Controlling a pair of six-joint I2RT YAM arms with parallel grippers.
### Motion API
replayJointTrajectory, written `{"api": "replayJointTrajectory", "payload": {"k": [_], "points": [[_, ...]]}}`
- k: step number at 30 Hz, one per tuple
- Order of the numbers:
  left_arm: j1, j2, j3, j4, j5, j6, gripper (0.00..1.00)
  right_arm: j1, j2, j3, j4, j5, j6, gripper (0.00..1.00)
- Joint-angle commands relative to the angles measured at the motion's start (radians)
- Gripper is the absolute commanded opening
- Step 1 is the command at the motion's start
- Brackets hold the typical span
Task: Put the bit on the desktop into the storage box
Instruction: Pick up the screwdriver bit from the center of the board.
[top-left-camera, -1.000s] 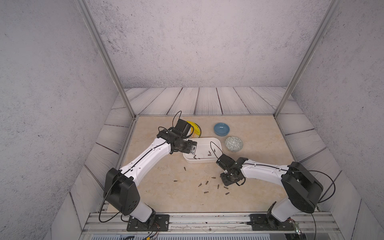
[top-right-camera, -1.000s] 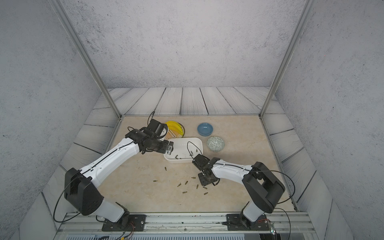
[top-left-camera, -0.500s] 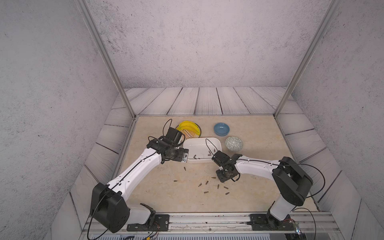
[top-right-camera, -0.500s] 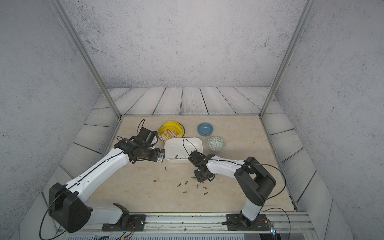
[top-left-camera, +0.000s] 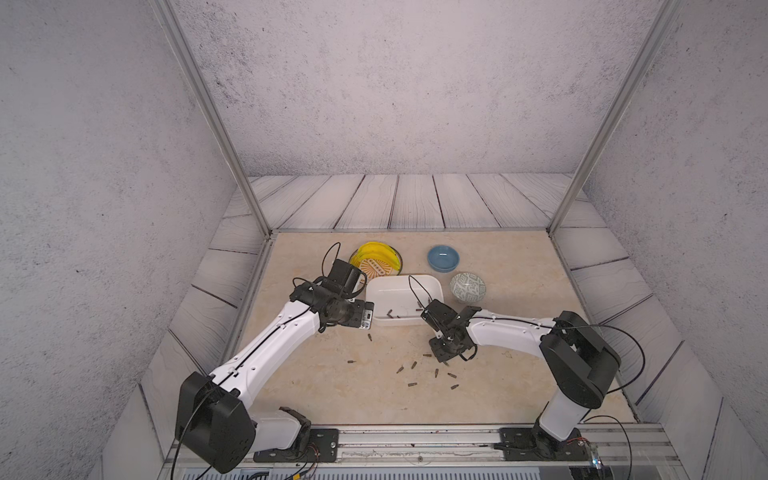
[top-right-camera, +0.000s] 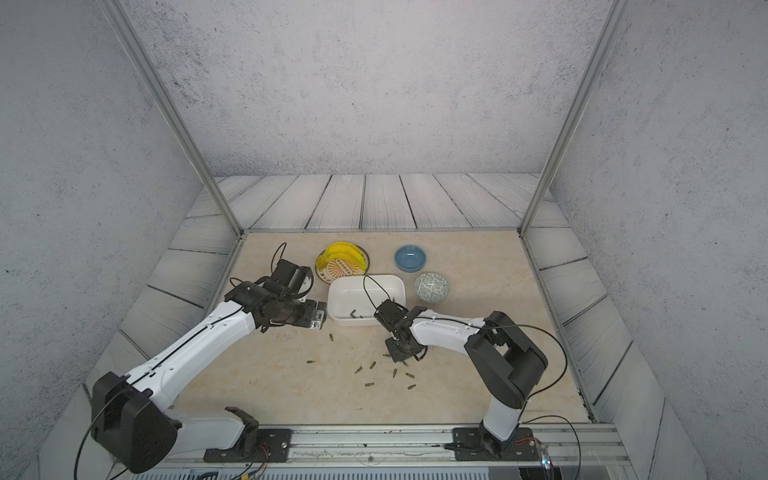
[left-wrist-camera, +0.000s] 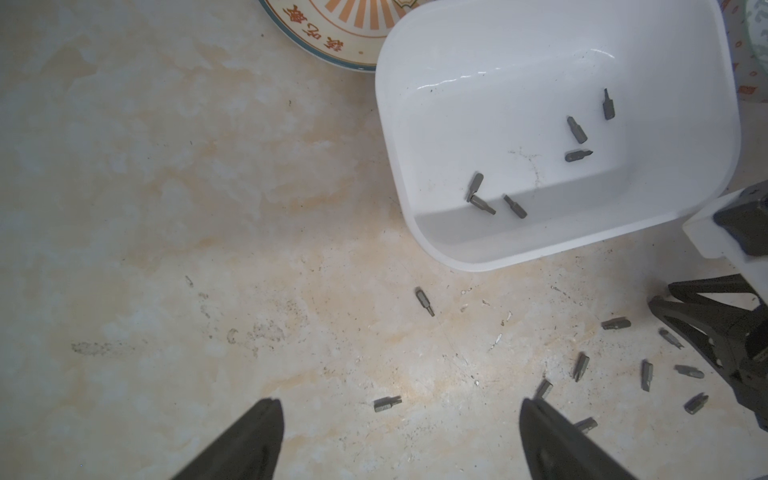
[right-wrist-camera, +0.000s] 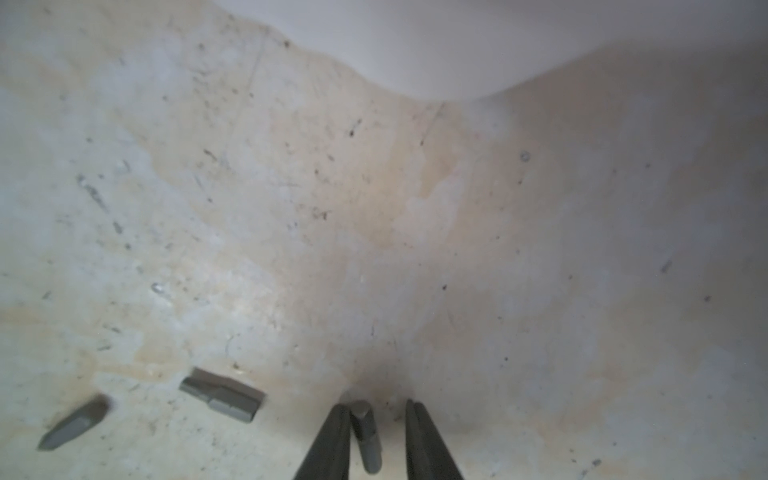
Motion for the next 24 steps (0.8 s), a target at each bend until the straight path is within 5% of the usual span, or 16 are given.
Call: {"api": "replayJointTrajectory", "payload": {"k": [1, 11, 24], "points": [[0.012, -0.012, -0.013, -0.011, -0.010, 0.002, 0.95, 0.003, 0.021, 0.001, -0.007, -0.009, 0.001, 0.22], [0.016, -0.017, -0.027, -0.011, -0.004, -0.002, 0.95, 0.003, -0.016, -0.024, -0.023, 0.000, 0.018, 0.07], [0.022, -0.009, -0.077, -0.023, 0.026, -0.028, 0.94, -0.004, -0.198, 0.154, -0.248, 0.105, -0.016, 0.06]]}}
